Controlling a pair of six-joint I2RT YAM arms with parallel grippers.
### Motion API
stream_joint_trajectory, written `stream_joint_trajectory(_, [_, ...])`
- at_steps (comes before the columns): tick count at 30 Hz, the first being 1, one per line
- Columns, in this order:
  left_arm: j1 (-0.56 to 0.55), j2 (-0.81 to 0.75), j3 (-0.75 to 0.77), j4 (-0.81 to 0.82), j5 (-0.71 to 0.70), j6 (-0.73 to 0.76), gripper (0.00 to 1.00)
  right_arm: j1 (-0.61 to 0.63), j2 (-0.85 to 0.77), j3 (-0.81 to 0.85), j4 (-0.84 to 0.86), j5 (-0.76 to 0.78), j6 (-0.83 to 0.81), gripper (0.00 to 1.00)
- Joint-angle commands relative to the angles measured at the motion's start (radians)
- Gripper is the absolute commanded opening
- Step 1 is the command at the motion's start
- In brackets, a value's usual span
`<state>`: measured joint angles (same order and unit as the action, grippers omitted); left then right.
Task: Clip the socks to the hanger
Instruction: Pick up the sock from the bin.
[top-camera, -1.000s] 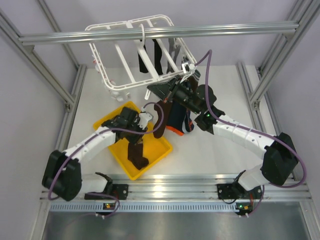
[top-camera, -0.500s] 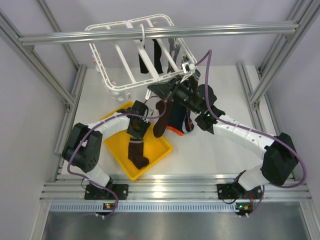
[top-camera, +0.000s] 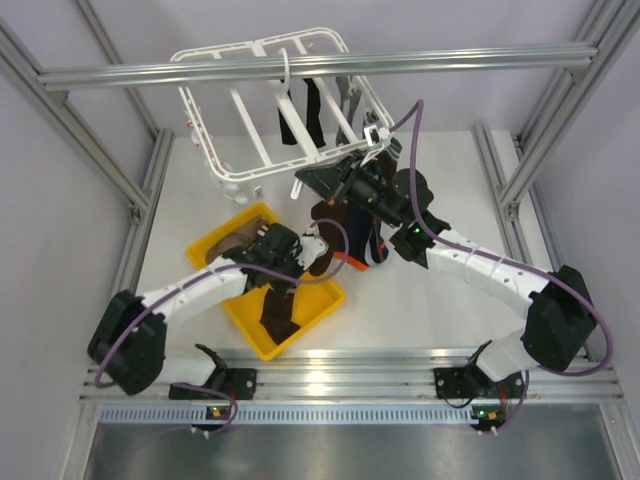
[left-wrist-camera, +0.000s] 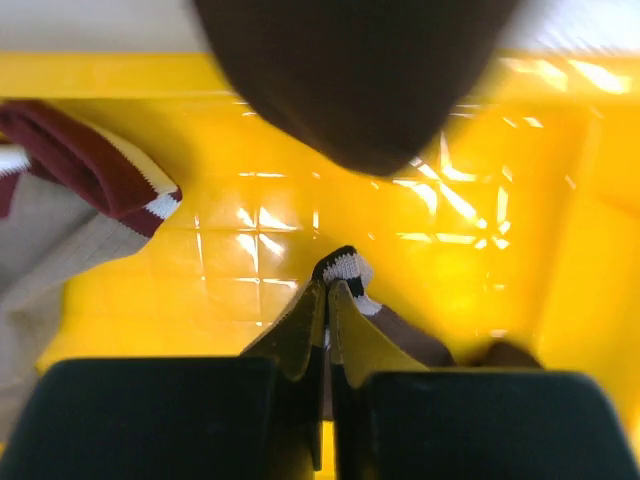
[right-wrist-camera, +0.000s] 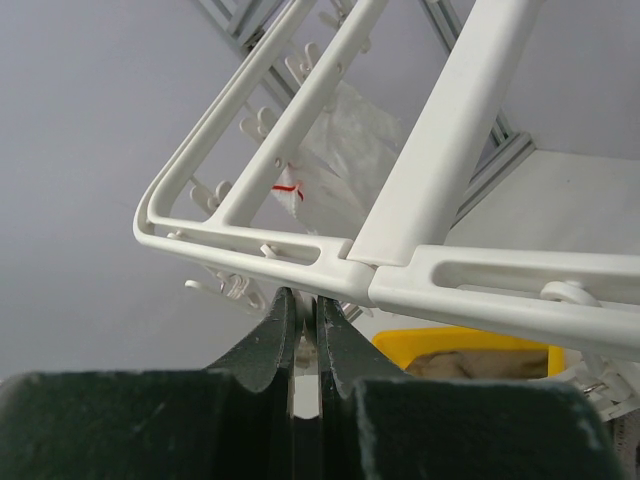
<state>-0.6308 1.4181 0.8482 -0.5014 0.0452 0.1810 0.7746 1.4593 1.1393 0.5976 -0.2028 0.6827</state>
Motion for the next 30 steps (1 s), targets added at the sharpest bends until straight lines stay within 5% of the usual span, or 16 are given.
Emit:
stream_joint_trajectory(1, [-0.009, -0.181, -0.121, 0.152, 0.088, 0.239, 0.16, -0.021, -0.027, 0.010, 0.044, 0.029, -0.014, 0.00])
stream_joint_trajectory(5, [-0.009, -0.290, -0.195, 0.205, 0.103, 0.322, 0.57, -0.021, -0.034, 0.002, 0.042, 0.029, -0.014, 0.00])
stream_joint_trajectory(7, [-0.007, -0.326, -0.196, 0.170, 0.137, 0.322, 0.59, -0.021, -0.036, 0.000, 0.041, 0.029, -0.017, 0.00])
stream_joint_trajectory(14, [-0.009, -0.251, -0.178, 0.095, 0.078, 0.217, 0.53, -0.023, -0.034, -0.001, 0.048, 0.032, -0.015, 0.00])
stream_joint_trajectory(19, [-0.009, -0.082, -0.080, 0.066, -0.066, 0.112, 0.56, -0.021, -0.036, -0.003, 0.045, 0.031, -0.015, 0.00])
stream_joint_trajectory(23, [-0.009, 0.034, -0.006, -0.031, -0.051, 0.092, 0.52, -0.023, -0.039, -0.003, 0.039, 0.034, -0.020, 0.00])
stream_joint_trajectory(25, [-0.007, 0.054, -0.006, -0.049, 0.002, 0.104, 0.48, -0.023, -0.045, -0.006, 0.039, 0.037, -0.022, 0.00])
stream_joint_trajectory(30, [-0.009, 0.067, -0.012, -0.086, 0.065, 0.153, 0.11, -0.026, -0.053, -0.016, 0.037, 0.040, -0.029, 0.00])
